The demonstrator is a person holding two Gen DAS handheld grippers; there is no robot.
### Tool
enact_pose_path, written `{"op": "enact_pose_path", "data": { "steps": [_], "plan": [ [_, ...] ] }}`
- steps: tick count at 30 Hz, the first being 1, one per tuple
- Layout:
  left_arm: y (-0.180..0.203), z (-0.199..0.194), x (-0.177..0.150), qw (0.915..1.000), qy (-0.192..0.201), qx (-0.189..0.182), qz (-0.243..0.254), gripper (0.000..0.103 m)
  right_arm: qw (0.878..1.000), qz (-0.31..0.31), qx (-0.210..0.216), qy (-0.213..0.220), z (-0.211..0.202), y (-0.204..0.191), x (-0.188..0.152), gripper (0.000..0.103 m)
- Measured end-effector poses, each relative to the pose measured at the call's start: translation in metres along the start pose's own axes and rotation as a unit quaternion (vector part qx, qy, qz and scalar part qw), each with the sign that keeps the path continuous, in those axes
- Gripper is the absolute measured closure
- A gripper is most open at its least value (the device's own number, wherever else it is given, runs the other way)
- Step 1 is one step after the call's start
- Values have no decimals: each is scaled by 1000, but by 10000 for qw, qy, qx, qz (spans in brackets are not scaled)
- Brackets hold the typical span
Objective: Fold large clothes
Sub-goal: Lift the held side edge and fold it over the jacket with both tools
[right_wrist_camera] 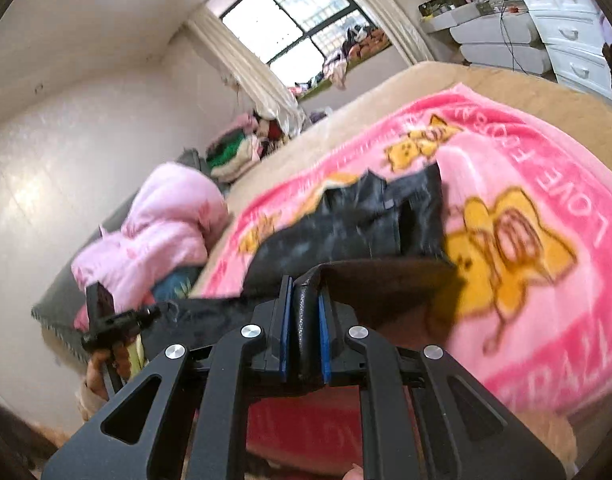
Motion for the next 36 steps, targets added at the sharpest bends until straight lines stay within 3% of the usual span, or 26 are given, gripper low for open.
{"op": "enact_pose_path", "data": {
  "steps": [14, 27, 32, 34, 36],
  "plan": [
    [-5, 61, 77, 9994, 80, 350, 17, 95, 9987, 140, -402, 284, 68, 8, 84, 91],
    [-33, 116, 107, 9976, -164, 612, -283, 88, 9938, 398, -1033, -108, 141, 40, 108, 85],
    [-43, 128, 110, 9972, -201, 617, -383, 85, 9917, 486, -1173, -196, 160, 48, 111, 74],
    [-48, 133, 110, 9971, -223, 606, -409, 83, 9902, 510, -1284, -222, 167, 52, 113, 54],
    [-52, 137, 110, 9968, -245, 601, -458, 79, 9884, 545, -1398, -245, 174, 58, 115, 54]
  ]
}}
Point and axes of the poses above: each gripper's, at about its wrist camera, not at the fingertips, and z roughly the way its jaws point, y to its right, x to its top, the point moved 8 cm from there along z, roughly the way its jaws point, and after that the axes turned 14 degrees about -x, right-handed, at the moved point
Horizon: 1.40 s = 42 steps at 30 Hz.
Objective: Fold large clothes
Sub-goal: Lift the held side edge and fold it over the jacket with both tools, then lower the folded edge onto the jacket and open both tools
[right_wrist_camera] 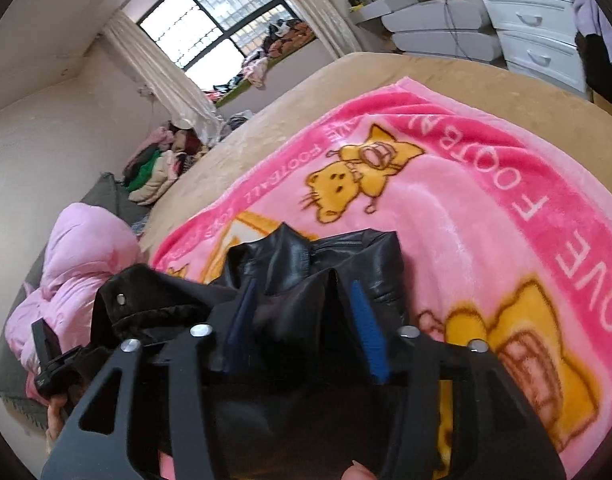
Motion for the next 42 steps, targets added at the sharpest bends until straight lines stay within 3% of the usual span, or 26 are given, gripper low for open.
{"op": "enact_pose_path", "data": {
  "steps": [7, 14, 19, 23, 25, 26, 27, 28, 30, 36, 39, 42],
  "plan": [
    [-4, -4, 13, 9995, 278, 72, 91, 52, 9994, -210, -267, 53, 11, 4, 1, 39],
    [-28, 5, 7, 9953, 137, 773, 566, 50, 9890, -1227, -816, 145, 32, -7, -11, 30],
    [-46, 36, -2, 9866, -281, 1278, 969, 50, 9690, -2108, -1285, 122, 68, -24, -16, 30],
    [-52, 54, 4, 9819, -373, 1478, 1125, 50, 9587, -2331, -1627, 68, 95, -25, -11, 31],
    [-52, 60, 9, 9817, -306, 1476, 1167, 52, 9548, -2427, -1712, 90, 104, -25, -8, 58],
    [-50, 62, 10, 9825, -255, 1441, 1157, 59, 9502, -2503, -1854, 120, 107, -25, -7, 63],
    [-49, 65, 10, 9849, -252, 1313, 1096, 86, 9474, -2535, -1949, 161, 107, -24, -6, 71],
    [-47, 68, 9, 9884, -258, 1154, 958, 92, 9475, -2527, -1950, 188, 106, -25, -5, 80],
    [-46, 66, 9, 9867, -188, 1254, 1021, 96, 9548, -2348, -1800, 295, 98, -23, -2, 89],
    [-4, 20, 41, 9883, 638, 771, 1152, 98, 9854, -1273, -788, 815, 41, -16, 40, 91],
    [10, 22, 58, 9817, 798, 975, 1427, 98, 9866, -1060, -750, 988, 38, -13, 58, 91],
    [7, 40, 65, 9808, 690, 1124, 1435, 99, 9863, -1005, -898, 952, 54, -9, 61, 91]
  ]
}}
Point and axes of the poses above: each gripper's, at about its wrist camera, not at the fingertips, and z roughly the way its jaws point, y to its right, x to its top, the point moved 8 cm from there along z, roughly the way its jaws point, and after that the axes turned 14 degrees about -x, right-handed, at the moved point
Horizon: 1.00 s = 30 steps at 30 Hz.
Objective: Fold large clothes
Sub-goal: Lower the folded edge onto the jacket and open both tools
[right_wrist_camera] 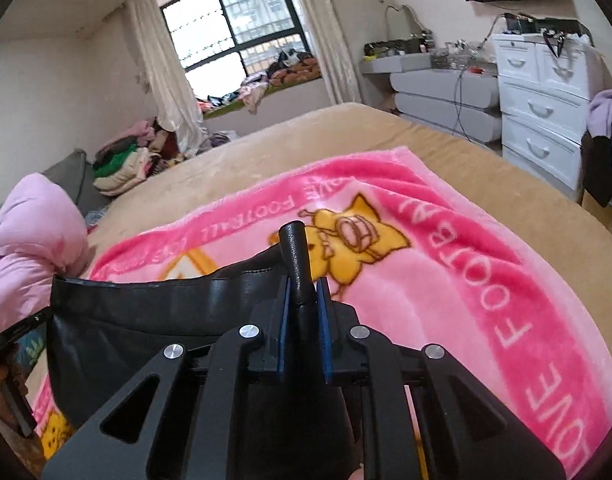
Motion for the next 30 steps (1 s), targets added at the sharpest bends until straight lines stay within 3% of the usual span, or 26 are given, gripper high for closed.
{"op": "enact_pose_path", "data": {
  "steps": [3, 5, 10, 14, 15, 16, 17, 19, 21, 23, 24, 27, 30],
  "plan": [
    [-4, 25, -7, 9995, -227, 179, 98, 103, 9995, -166, -232, -108, 20, -3, -11, 92],
    [-11, 35, -8, 9977, -232, 549, 318, 103, 9985, -314, -421, -145, 31, -4, -18, 92],
    [-26, 45, -16, 9977, -429, 524, 64, 103, 9951, -472, -781, -380, 58, 0, -38, 91],
    [-14, 40, -20, 9988, -433, 204, 93, 102, 9932, -546, -908, -473, 67, 2, -45, 85],
    [-12, 42, -24, 9985, -535, 119, 89, 86, 9933, -543, -899, -487, 67, 2, -45, 81],
    [-12, 46, -27, 9980, -630, 92, 53, 62, 9933, -544, -890, -498, 66, 3, -45, 81],
    [-11, 50, -29, 9976, -683, 106, 34, 55, 9935, -543, -861, -501, 66, 3, -45, 80],
    [-14, 61, -34, 9961, -857, 198, 50, 49, 9940, -576, -737, -562, 64, 1, -46, 62],
    [-16, 73, -40, 9934, -1098, 313, 47, 49, 9927, -686, -780, -617, 65, -1, -49, 56],
    [-14, 83, -45, 9927, -1186, 214, 53, 82, 9915, -816, -760, -672, 67, -2, -54, 73],
    [-13, 84, -45, 9923, -1207, 251, 121, 91, 9916, -824, -735, -670, 66, -2, -54, 84],
    [-4, 75, -30, 9955, -879, 250, 255, 95, 9934, -750, -683, -542, 59, -2, -49, 86],
    [-3, 82, -25, 9951, -859, 340, 353, 95, 9925, -739, -794, -568, 66, 0, -50, 86]
  ]
}}
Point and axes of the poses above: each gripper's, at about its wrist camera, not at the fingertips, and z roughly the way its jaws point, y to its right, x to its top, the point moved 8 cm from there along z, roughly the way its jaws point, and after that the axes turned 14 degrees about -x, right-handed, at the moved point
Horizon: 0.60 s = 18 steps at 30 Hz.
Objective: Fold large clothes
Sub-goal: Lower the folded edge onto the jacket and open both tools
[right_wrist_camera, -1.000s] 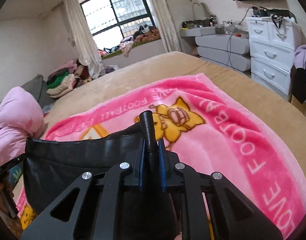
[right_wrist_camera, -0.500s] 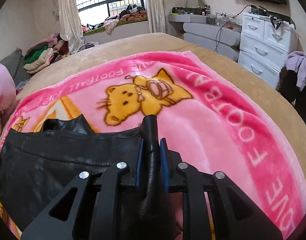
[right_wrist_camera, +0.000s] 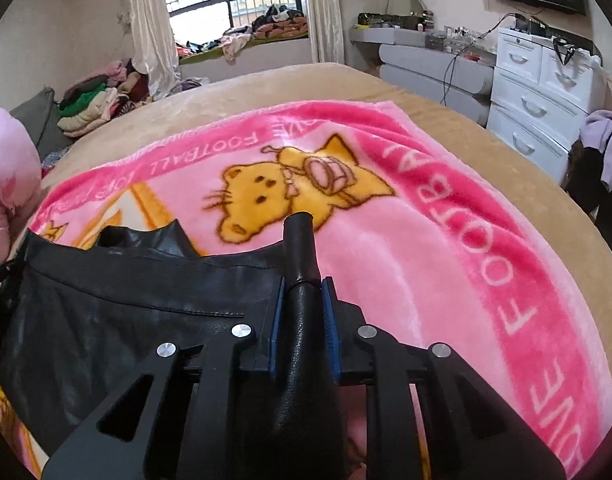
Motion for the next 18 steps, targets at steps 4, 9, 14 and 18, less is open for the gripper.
{"op": "enact_pose_path", "data": {
  "steps": [4, 9, 14, 18],
  "plan": [
    [-7, 27, -10, 9994, -293, 161, 12, 93, 9995, 2, -132, -291, 20, 0, -9, 81],
    [-15, 41, -19, 9992, -363, 165, -78, 89, 9985, -10, -203, -507, 35, 0, -18, 79],
    [-18, 46, -22, 9991, -371, 81, -176, 87, 9982, 12, -223, -563, 42, -1, -23, 79],
    [-19, 44, -21, 9993, -332, 110, -164, 84, 9978, -89, -372, -539, 38, -2, -23, 78]
  ]
}}
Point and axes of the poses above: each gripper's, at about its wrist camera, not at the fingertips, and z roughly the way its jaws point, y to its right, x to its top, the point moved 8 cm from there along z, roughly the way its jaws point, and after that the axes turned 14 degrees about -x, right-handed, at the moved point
